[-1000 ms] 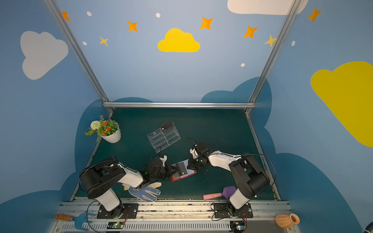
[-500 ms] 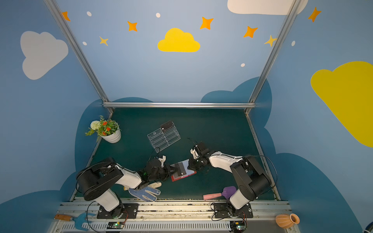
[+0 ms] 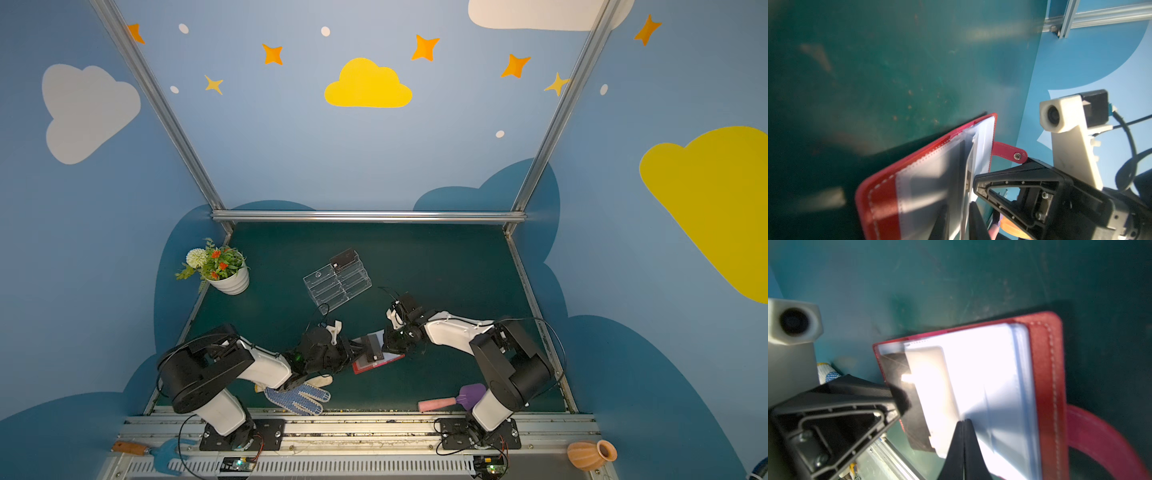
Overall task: Take the credit cards out of the card holder
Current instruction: Take out the credit card from the card slot.
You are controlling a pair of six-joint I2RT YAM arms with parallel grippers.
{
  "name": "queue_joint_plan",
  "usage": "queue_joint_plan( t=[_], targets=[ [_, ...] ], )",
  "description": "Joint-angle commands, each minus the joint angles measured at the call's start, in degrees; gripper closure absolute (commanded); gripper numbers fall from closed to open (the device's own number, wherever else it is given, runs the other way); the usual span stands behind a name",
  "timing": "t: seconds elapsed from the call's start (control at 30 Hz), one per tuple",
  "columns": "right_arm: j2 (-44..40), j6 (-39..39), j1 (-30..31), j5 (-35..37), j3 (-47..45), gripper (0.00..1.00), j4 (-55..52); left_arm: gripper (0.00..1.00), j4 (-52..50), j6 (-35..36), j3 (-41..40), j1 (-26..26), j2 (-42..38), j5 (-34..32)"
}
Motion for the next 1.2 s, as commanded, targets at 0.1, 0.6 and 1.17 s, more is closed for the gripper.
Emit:
queue_joint_plan(
  t=[0.1,0.6,1.17],
  targets=[
    [2.66,0.77,1.23,1.03,-0.26,0.97,-0.49,0.68,1.02,0.06,0.56,-0.31,2.01,0.27],
    [2.57,0.60,1.20,1.21,-0.87,0.97,-0.77,0.89,2.52,-0.38,0.59,-0.61,4.23,-0.19],
    [1.64,1.17,-0.83,3.06,-2.39,0.96,-1.64,0.96,-8.11,4.61,-0.13,4.44,-6.76,0.75]
  ],
)
